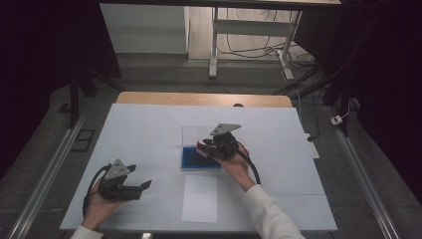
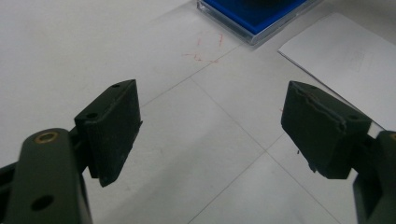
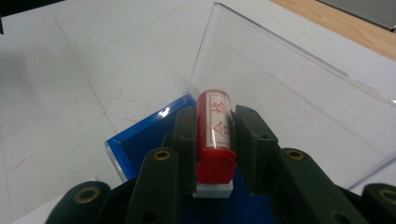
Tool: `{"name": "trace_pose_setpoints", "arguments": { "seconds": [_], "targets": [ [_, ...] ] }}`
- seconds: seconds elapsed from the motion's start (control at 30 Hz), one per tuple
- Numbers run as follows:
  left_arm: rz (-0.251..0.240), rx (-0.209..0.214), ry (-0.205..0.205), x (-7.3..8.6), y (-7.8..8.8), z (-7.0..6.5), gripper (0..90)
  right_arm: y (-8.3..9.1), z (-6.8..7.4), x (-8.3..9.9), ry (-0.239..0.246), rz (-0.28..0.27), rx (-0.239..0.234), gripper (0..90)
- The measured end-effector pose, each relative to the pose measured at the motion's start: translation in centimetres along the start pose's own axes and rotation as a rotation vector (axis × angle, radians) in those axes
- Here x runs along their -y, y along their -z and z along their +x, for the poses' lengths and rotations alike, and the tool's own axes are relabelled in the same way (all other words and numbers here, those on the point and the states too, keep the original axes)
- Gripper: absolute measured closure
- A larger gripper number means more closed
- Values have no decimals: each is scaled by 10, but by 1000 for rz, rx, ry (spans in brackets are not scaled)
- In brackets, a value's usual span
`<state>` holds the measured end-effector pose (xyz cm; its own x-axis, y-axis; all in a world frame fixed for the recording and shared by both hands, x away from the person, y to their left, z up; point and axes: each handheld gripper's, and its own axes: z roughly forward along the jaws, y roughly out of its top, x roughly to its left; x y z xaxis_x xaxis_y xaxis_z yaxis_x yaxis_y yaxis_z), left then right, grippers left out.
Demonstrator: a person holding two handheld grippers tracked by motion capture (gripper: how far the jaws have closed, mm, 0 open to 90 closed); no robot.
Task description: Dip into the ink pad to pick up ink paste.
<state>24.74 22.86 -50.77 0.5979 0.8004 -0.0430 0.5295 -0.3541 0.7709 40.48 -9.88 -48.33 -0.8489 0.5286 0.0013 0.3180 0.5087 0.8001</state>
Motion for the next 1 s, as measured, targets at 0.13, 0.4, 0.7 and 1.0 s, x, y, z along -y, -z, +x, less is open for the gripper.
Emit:
{"name": "trace_pose_setpoints", "arguments": {
  "seconds": [0.13, 0.4, 0.7, 1.0],
  "targets": [
    [5, 2, -11, 0, -1, -2, 203, -4, 0, 1, -7, 0, 0, 704],
    [5, -1, -6, 0, 0, -1, 204, 0, 2, 2, 7, 34, 3, 705],
    [8, -1, -6, 1, 0, -2, 203, -2, 3, 2, 23, 84, -2, 705],
    [11, -1, -10, 1, -1, -2, 204, -6, 3, -13, 20, 229, -6, 705]
  ]
}}
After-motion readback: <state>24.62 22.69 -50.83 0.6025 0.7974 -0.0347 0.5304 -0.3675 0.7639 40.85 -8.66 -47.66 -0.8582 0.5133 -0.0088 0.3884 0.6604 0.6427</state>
